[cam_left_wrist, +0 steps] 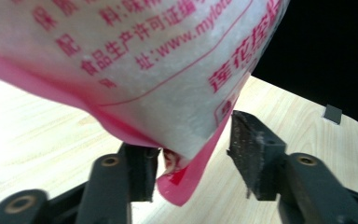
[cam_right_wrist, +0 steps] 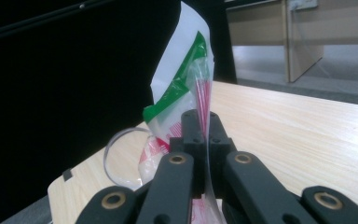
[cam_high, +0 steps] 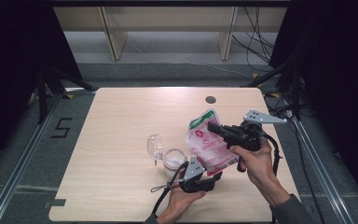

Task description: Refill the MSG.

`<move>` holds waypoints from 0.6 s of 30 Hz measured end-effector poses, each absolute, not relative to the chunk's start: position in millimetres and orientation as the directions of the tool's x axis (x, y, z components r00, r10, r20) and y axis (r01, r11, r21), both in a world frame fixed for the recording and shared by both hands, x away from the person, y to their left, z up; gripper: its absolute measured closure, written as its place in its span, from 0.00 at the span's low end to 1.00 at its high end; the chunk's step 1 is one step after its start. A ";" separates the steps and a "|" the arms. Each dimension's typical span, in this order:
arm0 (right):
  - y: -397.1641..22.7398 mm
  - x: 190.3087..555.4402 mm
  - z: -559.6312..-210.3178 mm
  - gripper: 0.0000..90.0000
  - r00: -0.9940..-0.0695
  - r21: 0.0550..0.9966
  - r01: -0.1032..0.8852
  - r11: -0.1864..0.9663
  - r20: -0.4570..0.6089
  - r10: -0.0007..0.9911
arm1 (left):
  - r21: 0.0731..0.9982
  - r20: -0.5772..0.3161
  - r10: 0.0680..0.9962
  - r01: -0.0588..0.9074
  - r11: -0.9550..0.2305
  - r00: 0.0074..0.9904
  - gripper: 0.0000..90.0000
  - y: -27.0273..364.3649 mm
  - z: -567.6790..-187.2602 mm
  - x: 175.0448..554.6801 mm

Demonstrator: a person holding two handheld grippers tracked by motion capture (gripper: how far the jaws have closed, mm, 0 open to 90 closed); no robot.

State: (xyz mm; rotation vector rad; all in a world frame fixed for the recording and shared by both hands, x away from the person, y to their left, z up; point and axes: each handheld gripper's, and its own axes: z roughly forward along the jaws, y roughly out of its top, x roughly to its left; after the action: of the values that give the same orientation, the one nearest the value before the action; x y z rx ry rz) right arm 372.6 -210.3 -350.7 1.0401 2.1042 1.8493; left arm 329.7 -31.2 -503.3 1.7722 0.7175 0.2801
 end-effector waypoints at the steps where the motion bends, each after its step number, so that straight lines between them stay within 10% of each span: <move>1: -210.7 372.1 -351.3 1.00 -0.749 0.920 0.392 -0.006 0.323 0.579 | 0.933 -0.155 0.591 0.313 -0.176 0.792 0.56 -30.8 -503.6 330.4; 18: -226.3 374.3 -375.9 1.00 -0.697 0.897 0.441 -0.028 0.362 0.619 | 0.928 -0.164 0.637 0.337 -0.161 0.754 0.45 -21.2 -498.5 322.4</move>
State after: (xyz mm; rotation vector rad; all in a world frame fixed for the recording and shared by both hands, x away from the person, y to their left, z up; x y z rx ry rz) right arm 374.3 -226.3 -375.9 1.1478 2.0818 1.8218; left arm 322.4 -21.2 -498.5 1.7675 0.7652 0.3145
